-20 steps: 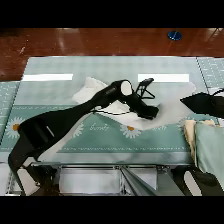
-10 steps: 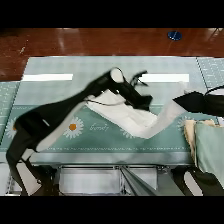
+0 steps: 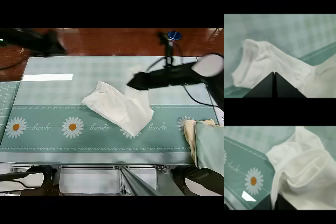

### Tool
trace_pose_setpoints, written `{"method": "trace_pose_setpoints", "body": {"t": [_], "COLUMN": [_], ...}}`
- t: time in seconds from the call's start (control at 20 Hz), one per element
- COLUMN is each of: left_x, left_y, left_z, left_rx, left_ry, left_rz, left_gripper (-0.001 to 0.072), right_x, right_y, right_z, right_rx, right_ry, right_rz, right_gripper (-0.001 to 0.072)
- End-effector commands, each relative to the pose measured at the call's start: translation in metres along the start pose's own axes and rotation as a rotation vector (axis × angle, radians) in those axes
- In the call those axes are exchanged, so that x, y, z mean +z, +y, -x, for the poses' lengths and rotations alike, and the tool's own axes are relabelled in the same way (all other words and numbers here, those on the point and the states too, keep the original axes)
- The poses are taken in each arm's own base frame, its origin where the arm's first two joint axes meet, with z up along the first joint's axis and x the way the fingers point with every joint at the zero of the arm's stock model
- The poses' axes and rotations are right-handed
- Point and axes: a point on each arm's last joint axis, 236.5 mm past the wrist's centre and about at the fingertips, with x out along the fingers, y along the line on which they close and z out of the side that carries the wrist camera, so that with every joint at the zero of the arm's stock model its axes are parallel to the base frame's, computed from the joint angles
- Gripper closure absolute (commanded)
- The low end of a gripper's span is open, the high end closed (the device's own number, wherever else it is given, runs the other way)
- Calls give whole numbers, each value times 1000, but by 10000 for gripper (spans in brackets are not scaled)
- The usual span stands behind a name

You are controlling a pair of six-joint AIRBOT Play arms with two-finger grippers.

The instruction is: Fold the shirts.

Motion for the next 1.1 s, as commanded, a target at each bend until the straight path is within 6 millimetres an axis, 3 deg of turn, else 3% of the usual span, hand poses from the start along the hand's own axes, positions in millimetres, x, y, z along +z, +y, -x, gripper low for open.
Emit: {"method": "trace_pose_setpoints", "body": {"t": [0.0,0.1,0.2,0.25,0.3,0.35,0.45,0.55,0.65,0.8,0.9,0.95,1.0,1.05], "left_x": [-6,-22,-37,-46,-56,-66,-83,-85,-81,-92,-103,-111,-120,-129], "left_y": [38,27,17,14,13,14,16,14,12,9,6,6,6,7], "left_z": [103,121,120,113,103,91,64,48,49,50,48,46,43,39], "left_rx": [236,266,256,247,237,228,191,138,130,126,121,119,117,115], "left_ry": [-150,-193,-232,-239,-234,-221,-194,-200,-221,-190,-173,-166,-159,-154], "left_rz": [-31,-51,-63,-66,-65,-60,-34,26,28,23,17,19,21,28], "left_gripper": [689,689,689,688,689,688,688,688,688,688,688,688,688,688], "right_x": [21,24,21,19,18,13,4,4,7,-1,-17,-32,-53,-79], "right_y": [23,28,17,7,-2,-5,-6,-9,-23,-89,-135,-154,-165,-170], "right_z": [-84,-122,-155,-171,-182,-190,-183,-147,-84,23,80,97,101,92], "right_rx": [71,109,113,106,100,107,126,145,108,-278,-525,-601,-610,-570], "right_ry": [64,98,133,145,150,170,233,305,361,330,164,33,-79,-171], "right_rz": [17,-1,-27,-58,-81,-100,-107,-119,-96,-37,-107,-207,-307,-404], "right_gripper": [692,692,687,594,419,295,297,298,298,298,298,298,298,298]}}
